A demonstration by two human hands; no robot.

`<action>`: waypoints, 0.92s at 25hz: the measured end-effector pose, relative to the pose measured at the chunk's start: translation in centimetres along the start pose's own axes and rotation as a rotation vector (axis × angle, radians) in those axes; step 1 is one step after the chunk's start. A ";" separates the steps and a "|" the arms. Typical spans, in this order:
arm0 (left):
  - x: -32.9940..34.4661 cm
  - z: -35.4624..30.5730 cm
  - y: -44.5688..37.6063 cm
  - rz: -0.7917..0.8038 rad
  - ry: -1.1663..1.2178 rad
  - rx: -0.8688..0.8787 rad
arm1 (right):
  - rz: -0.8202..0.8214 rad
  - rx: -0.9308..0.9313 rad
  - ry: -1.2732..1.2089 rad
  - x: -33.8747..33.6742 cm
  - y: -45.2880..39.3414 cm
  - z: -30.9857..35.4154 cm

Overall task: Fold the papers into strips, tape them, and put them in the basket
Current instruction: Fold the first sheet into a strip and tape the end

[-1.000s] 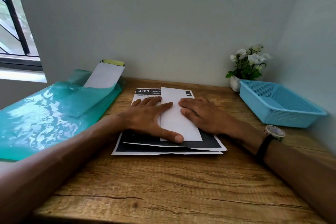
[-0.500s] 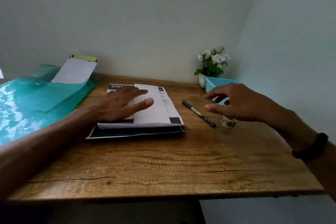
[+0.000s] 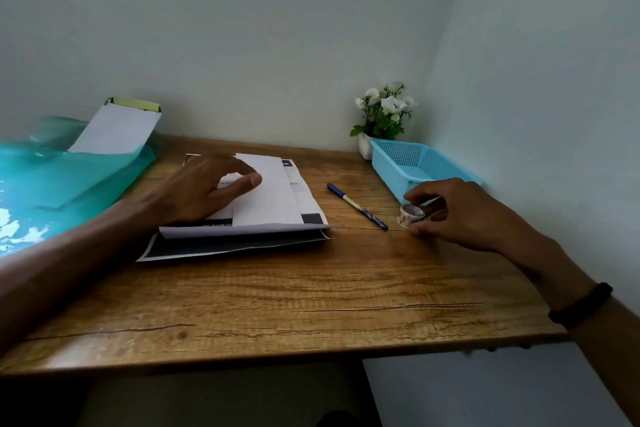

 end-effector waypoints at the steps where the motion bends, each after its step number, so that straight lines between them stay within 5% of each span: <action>1: 0.3 -0.3 0.0 0.021 0.013 0.011 | -0.020 -0.004 -0.012 0.0 -0.2 0.0; 13: -2.6 -4.6 0.5 -0.168 0.094 0.152 | -0.154 -0.261 -0.488 0.2 -3.6 11.0; 23: -1.1 -4.3 0.6 -0.141 0.424 -0.064 | -0.186 -0.382 -0.783 3.8 -4.6 15.5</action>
Point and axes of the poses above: each hand's wrist, its own y-axis away from the middle knuckle, its own x-axis out of the palm, z = x × y, the point moved 10 cm from there along -y, towards the middle knuckle, and after that the axes turned 5 degrees about -z, right-handed, at the moved point
